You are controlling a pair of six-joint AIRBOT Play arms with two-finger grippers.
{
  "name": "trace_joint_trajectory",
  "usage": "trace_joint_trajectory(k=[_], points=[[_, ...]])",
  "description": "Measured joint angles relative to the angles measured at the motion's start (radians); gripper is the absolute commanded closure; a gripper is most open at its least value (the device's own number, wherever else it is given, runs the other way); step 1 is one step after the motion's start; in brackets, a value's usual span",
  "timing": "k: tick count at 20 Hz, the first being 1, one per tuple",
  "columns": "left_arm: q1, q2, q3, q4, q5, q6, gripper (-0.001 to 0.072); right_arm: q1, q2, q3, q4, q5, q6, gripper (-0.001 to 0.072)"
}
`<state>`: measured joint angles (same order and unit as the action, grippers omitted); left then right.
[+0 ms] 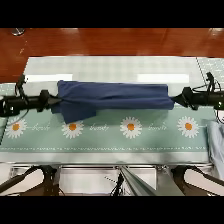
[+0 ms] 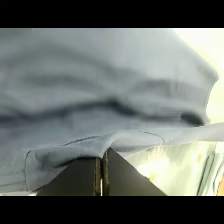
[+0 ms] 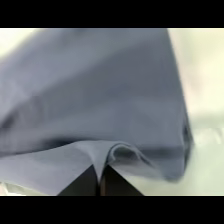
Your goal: Fold the shirts.
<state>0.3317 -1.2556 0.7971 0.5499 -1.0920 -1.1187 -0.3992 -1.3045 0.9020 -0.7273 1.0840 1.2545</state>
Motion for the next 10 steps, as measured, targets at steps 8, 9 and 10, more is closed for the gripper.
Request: trace_joint_trajectory(k=[8,9,10], points=[[-0.117,-0.411,0.463,-0.003,-0.016,-0.132,0.0685,0.032,-0.235,0.204,0.089,-0.044,0.015,0.0683],[-0.12,-0.446,0.508,-0.004,-0.03,-0.147,0.0685,0.034,-0.254,0.216,0.098,-0.045,0.014,0.0683],[-0.124,-0.48,0.55,-0.004,-0.035,-0.161,0.0668,0.034,-0.269,0.223,0.103,-0.051,0.013,0.0673]])
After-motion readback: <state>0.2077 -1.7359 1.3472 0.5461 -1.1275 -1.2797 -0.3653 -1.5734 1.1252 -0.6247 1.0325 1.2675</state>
